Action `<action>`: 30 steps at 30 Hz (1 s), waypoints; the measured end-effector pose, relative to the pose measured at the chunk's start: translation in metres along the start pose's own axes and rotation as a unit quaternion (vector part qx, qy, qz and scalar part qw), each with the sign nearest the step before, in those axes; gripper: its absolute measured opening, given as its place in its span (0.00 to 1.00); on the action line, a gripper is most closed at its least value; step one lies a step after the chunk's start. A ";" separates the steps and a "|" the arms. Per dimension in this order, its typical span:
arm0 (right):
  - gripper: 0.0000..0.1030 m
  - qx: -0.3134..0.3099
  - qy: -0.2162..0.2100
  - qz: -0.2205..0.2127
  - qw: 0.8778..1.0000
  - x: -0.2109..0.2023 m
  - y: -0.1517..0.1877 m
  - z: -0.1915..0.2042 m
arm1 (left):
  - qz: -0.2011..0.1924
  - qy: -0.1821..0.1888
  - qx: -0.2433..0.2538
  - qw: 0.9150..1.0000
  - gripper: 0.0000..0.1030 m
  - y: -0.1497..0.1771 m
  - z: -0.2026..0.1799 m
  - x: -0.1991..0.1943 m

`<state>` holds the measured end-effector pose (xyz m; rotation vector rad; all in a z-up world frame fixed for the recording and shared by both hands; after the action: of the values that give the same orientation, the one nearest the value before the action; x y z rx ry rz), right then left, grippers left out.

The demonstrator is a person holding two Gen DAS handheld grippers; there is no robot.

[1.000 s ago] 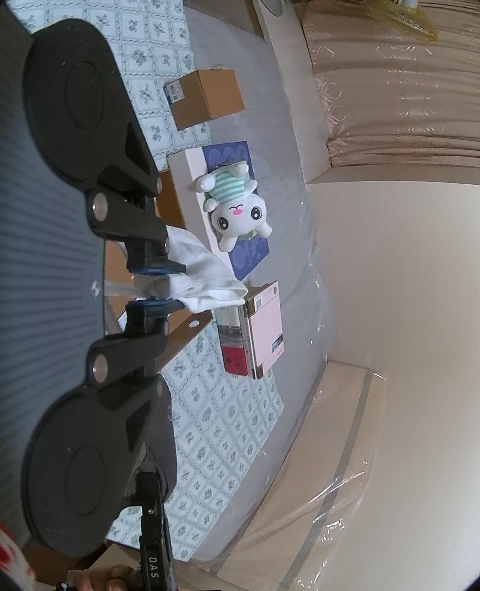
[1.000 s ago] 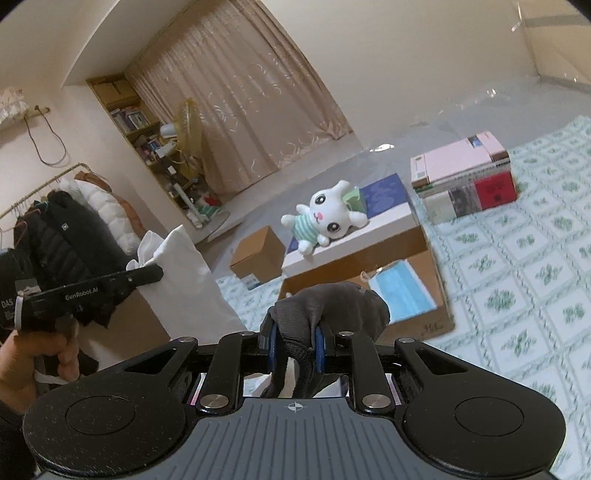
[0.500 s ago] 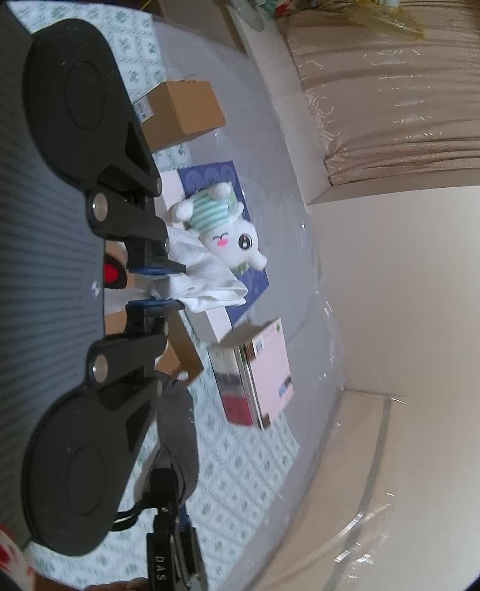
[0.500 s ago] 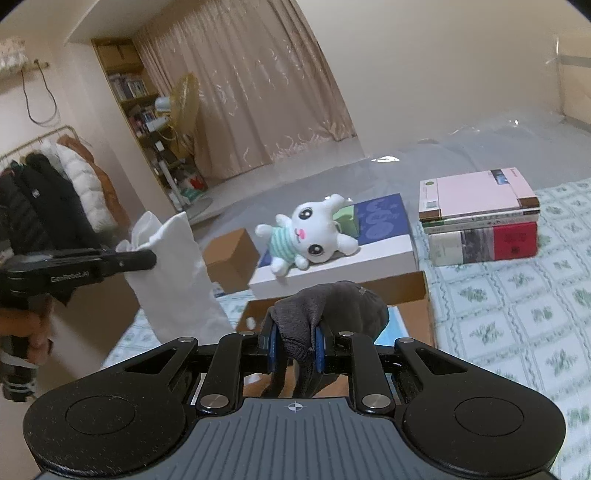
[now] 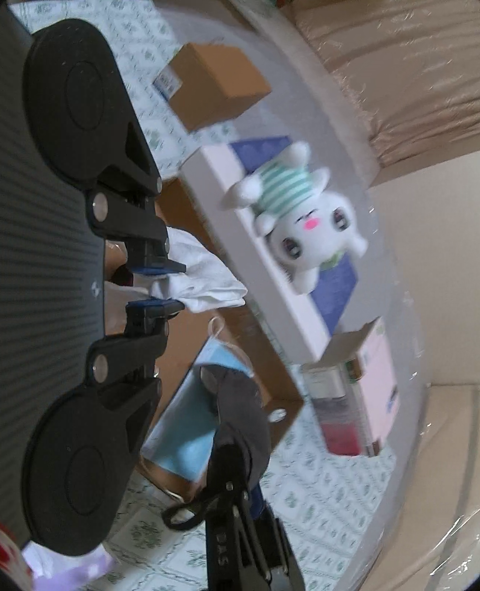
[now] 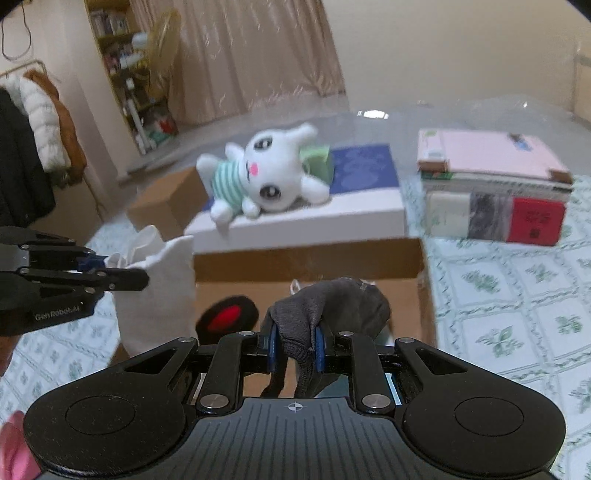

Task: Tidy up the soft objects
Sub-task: 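Carry both socks over the cardboard box with the left and right tools, then open both tools to drop the socks into the cardboard box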

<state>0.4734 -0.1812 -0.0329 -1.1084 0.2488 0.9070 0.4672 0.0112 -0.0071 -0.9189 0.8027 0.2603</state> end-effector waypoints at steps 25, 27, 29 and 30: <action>0.66 -0.006 -0.010 -0.061 0.998 -0.116 0.029 0.032 | -0.067 0.009 -0.108 0.992 0.55 0.030 -0.004 -0.140; 0.66 -0.011 -0.019 -0.070 0.997 -0.141 0.043 0.044 | -0.082 0.002 -0.116 0.990 0.57 0.039 -0.015 -0.168; 0.66 -0.009 -0.031 -0.081 0.996 -0.166 0.060 0.056 | -0.094 -0.007 -0.115 0.989 0.61 0.050 -0.028 -0.194; 0.66 -0.005 -0.037 -0.086 0.996 -0.176 0.068 0.060 | -0.097 -0.013 -0.113 0.989 0.62 0.056 -0.036 -0.205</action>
<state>0.2972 -0.2094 0.0537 -1.0863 0.0871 0.7943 0.2790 0.0425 0.0931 -1.1972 0.6629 0.1949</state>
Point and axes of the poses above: each gripper's, at about its wrist camera, not at the fingertips, and x roughly the way its jaws point, z to its left, y to its underside, the point moved 4 cm from there along x, roughly the way its jaws point, and after that the axes turned 13 degrees about x, right-handed, at the moved point
